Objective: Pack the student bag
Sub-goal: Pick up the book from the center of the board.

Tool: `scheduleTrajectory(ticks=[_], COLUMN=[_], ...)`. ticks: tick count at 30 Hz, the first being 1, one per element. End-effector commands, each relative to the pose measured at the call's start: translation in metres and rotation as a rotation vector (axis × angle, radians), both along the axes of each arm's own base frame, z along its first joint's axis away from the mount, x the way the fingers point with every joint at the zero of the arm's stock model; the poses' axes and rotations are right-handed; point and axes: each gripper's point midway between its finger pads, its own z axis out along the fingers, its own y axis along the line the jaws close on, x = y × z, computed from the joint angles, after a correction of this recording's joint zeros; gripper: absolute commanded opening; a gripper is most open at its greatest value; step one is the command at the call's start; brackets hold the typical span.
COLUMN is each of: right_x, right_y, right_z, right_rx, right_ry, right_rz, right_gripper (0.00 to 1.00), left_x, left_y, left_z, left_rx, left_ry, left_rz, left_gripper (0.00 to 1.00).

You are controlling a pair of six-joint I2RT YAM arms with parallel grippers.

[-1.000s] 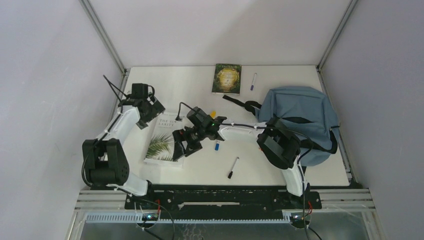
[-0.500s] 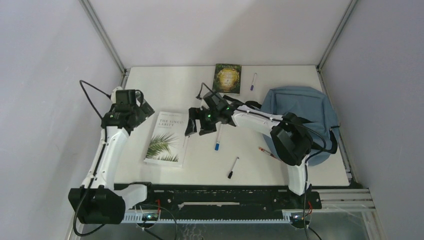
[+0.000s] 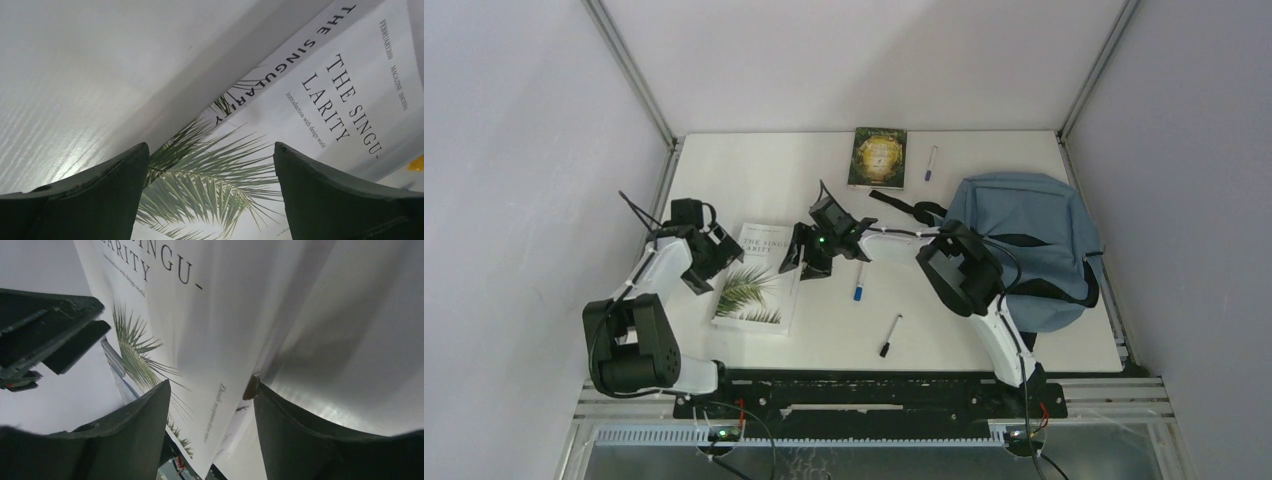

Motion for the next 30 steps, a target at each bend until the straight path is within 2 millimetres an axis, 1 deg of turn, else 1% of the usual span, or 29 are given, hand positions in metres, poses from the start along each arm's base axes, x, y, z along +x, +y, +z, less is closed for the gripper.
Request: scheduleTrajectory(ticks=[1,3,6,7,8,9,12,15,17,20,22,24,26,28,30], right_x=[0.019,0.020,0.021,0.020,0.020,0.020,0.020,0.020,0.022,0.028,0.033,0.042,0.049,0.054,0.057], right_y=[0.036,0.038,0.039,0.039,0.038,0.038,0.034,0.031,0.028,0.023,0.017,0.007,-0.002,-0.008,-0.010], right_z=[0.043,0.048,0.052,0.054,0.057,0.060,0.069,0.090,0.112,0.148,0.173,0.196,0.207,0.215,0.217], right_rx=[0.148,0.152,0.147,0.149,0.149,0.150,0.151,0.192,0.234,0.293,0.328,0.341,0.324,0.322,0.327], right_ry=[-0.055,-0.078,-0.089,-0.090,-0.094,-0.100,-0.127,-0.162,-0.200,-0.263,-0.302,-0.351,-0.385,-0.400,-0.398], right_rz=[-0.019,-0.016,-0.010,-0.007,-0.007,-0.006,0.004,0.018,0.023,0.021,0.008,-0.024,-0.058,-0.078,-0.090], right_gripper=[0.65,0.54,0.30,0.18,0.08,0.00,0.00,0.00,0.00,0.00,0.00,0.00,0.00,0.00,0.00], left_x=[0.009,0.009,0.008,0.008,0.008,0.009,0.011,0.015,0.017,0.018,0.016,0.014,0.012,0.010,0.010], left_y=[-0.007,-0.007,-0.008,-0.008,-0.008,-0.007,-0.004,0.005,0.010,0.018,0.022,0.022,0.021,0.016,0.007], left_z=[-0.002,-0.003,-0.005,-0.004,-0.003,0.000,0.018,0.050,0.079,0.132,0.167,0.201,0.229,0.241,0.242], left_rx=[-0.053,-0.055,-0.057,-0.056,-0.055,-0.053,-0.025,0.035,0.076,0.141,0.180,0.201,0.207,0.187,0.143], left_ry=[-0.052,-0.044,-0.039,-0.041,-0.046,-0.052,-0.086,-0.148,-0.206,-0.323,-0.404,-0.486,-0.550,-0.574,-0.584], left_rz=[0.002,-0.007,-0.006,-0.007,-0.007,-0.009,-0.027,-0.042,-0.049,-0.052,-0.039,-0.049,-0.051,-0.060,-0.078], left_gripper=[0.98,0.98,0.98,0.98,0.98,0.98,0.98,0.98,0.98,0.98,0.98,0.98,0.99,0.99,0.99])
